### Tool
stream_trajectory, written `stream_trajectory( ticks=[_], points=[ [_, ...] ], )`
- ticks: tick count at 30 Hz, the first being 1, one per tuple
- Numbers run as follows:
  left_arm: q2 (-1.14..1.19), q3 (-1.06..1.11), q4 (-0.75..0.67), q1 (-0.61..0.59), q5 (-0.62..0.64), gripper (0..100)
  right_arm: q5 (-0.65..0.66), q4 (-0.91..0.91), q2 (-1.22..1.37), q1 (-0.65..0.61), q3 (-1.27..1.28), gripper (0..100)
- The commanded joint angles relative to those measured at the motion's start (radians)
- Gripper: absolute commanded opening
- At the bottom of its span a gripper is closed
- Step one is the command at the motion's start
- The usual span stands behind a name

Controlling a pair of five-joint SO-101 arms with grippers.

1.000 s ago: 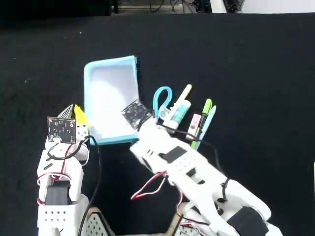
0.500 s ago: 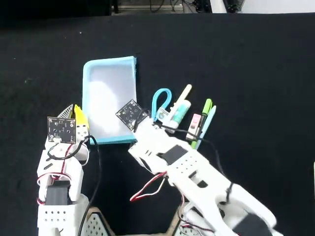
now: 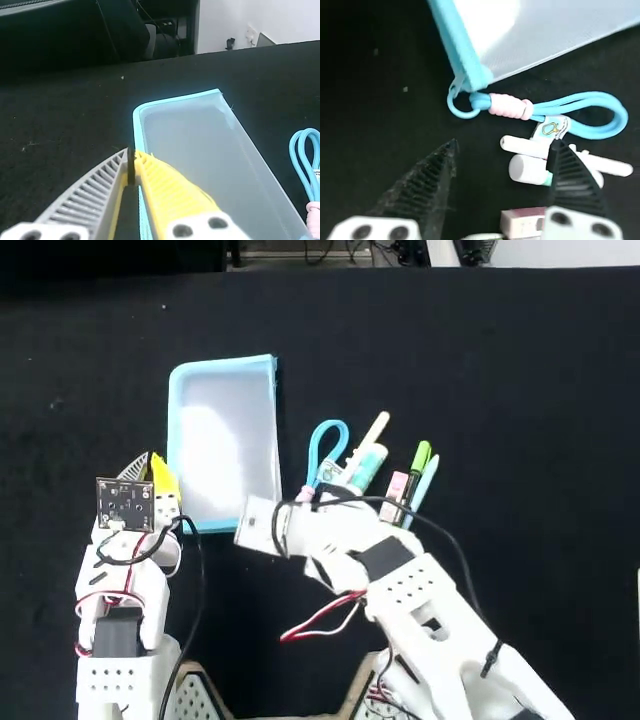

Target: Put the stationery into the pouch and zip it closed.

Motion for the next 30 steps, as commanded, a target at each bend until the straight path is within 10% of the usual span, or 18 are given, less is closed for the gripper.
stream_trajectory(
  ticks=[1, 30],
  points=[
    [-0.005, 0.018, 0.003, 0.004, 0.000, 3, 0.086, 0.008, 0.036, 0.021, -0.074, 28.3],
    [-0.005, 0.018, -0.003, -0.042, 0.008, 3, 0.505, -0.015, 0.720, 0.071, -0.473, 27.9]
  ],
)
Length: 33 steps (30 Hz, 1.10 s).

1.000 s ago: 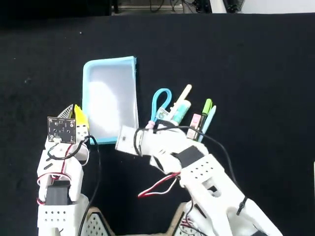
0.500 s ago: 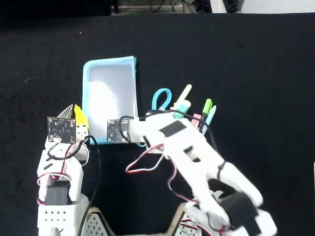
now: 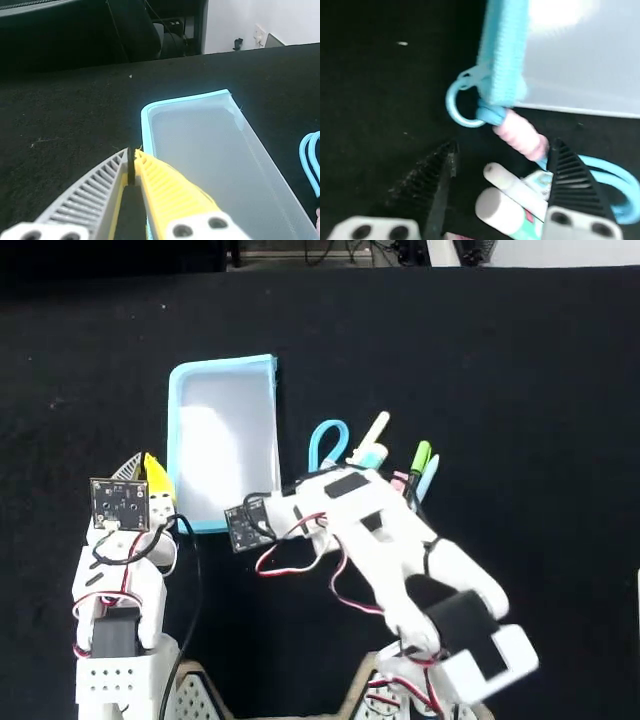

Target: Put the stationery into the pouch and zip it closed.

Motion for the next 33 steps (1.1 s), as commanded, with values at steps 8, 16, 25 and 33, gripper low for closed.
stream_trajectory(
  ticks=[8, 16, 25, 33],
  points=[
    [-0.005, 0.018, -0.005, -0.012, 0.008, 3, -0.074, -0.014, 0.082, 0.012, -0.136, 18.5],
    [-0.005, 0.018, -0.005, -0.012, 0.008, 3, -0.411, 0.041, -0.084, 0.018, -0.199, 1.0],
    [-0.005, 0.018, -0.005, -0.008, 0.008, 3, -0.621, 0.344, -0.453, 0.017, -0.186, 1.1],
    [-0.005, 0.018, -0.005, -0.007, 0.008, 3, -0.723, 0.466, -0.486, 0.017, 0.030, 1.1]
  ],
)
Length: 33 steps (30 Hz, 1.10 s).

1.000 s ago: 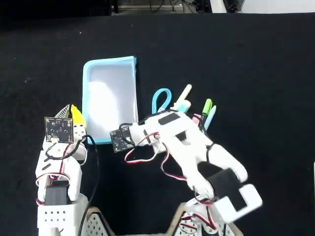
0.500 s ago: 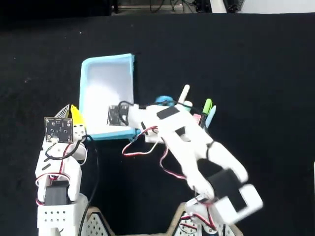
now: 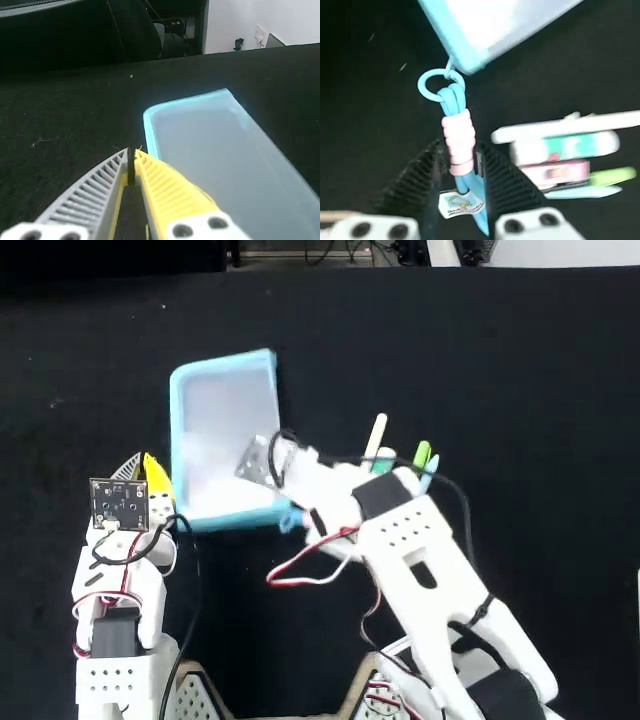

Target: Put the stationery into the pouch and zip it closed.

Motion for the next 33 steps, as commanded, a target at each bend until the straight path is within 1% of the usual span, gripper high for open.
stream_trajectory(
  ticks=[1, 7, 8, 11, 14, 17, 20, 24, 29, 33],
  points=[
    [-0.005, 0.018, -0.005, -0.004, 0.008, 3, -0.014, 0.011, -0.039, 0.011, 0.077, 1.1],
    [-0.005, 0.018, -0.005, -0.005, 0.008, 3, -0.021, -0.017, -0.039, 0.009, 0.147, 1.4],
    [-0.005, 0.018, -0.005, -0.008, 0.008, 3, -0.023, -0.018, -0.038, 0.009, 0.153, 2.6],
    [-0.005, 0.018, -0.005, -0.012, 0.008, 3, -0.026, -0.017, -0.038, 0.000, 0.159, 13.1],
    [-0.006, 0.018, -0.012, -0.039, 0.011, 3, -0.084, -0.017, -0.042, -0.052, 0.139, 21.9],
    [-0.006, 0.018, -0.046, -0.097, 0.094, 3, -0.181, -0.018, -0.038, -0.137, 0.091, 20.5],
    [-0.006, 0.018, -0.048, -0.143, 0.172, 3, -0.238, -0.043, -0.038, -0.193, 0.051, 18.9],
    [-0.006, 0.018, -0.049, -0.154, 0.187, 3, -0.276, -0.163, -0.038, -0.204, 0.096, 19.1],
    [-0.006, 0.013, -0.049, -0.157, 0.190, 3, -0.269, -0.292, -0.038, -0.204, 0.232, 19.1],
    [-0.006, 0.012, -0.049, -0.157, 0.190, 3, -0.269, -0.316, -0.038, -0.213, 0.271, 19.1]
  ],
)
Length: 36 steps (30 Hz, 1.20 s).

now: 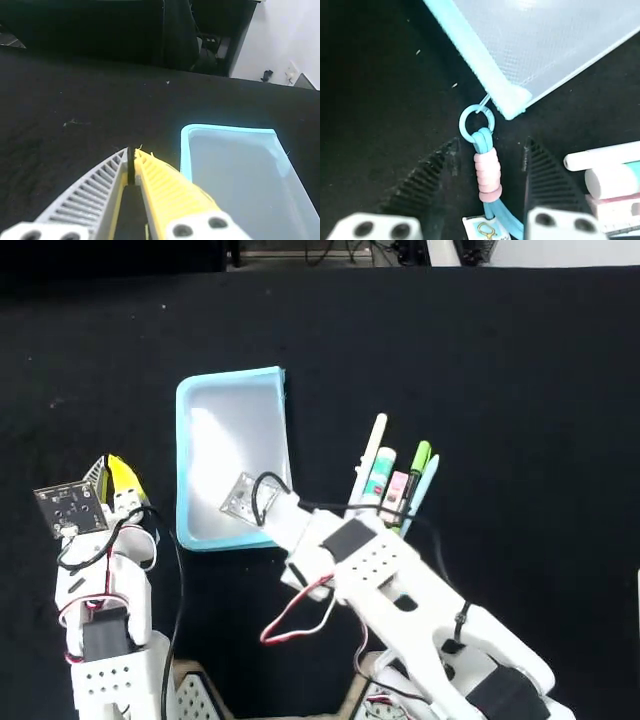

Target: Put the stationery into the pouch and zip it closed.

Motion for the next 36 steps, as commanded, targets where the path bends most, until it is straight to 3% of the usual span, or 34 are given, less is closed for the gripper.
stream_trajectory(
  ticks=[1, 7, 11, 16, 23, 25, 28, 33, 36],
  points=[
    [-0.006, 0.012, -0.025, -0.008, 0.014, 3, -0.006, -0.029, -0.033, -0.031, -0.001, 19.1],
    [-0.006, 0.012, -0.025, -0.008, 0.014, 3, -0.006, 0.040, -0.033, -0.104, -0.028, 19.1],
    [-0.006, 0.012, -0.025, -0.008, 0.014, 3, -0.005, -0.038, -0.010, -0.133, 0.016, 19.1],
    [-0.006, 0.012, -0.025, -0.008, 0.014, 3, -0.005, -0.166, 0.130, -0.058, 0.013, 19.1],
    [-0.006, 0.012, -0.025, -0.008, 0.014, 3, 0.080, -0.097, 0.317, 0.023, -0.137, 18.6],
    [-0.006, 0.012, -0.025, -0.008, 0.014, 3, 0.086, -0.081, 0.343, 0.025, -0.159, 14.9],
    [-0.006, 0.012, -0.025, -0.008, 0.014, 3, 0.077, -0.083, 0.338, 0.025, -0.188, 0.5],
    [-0.006, 0.013, -0.025, -0.008, 0.014, 3, 0.072, -0.075, 0.266, 0.025, -0.205, 1.1],
    [-0.006, 0.013, -0.025, -0.008, 0.014, 3, 0.002, -0.075, 0.248, 0.023, -0.199, 1.4]
  ],
)
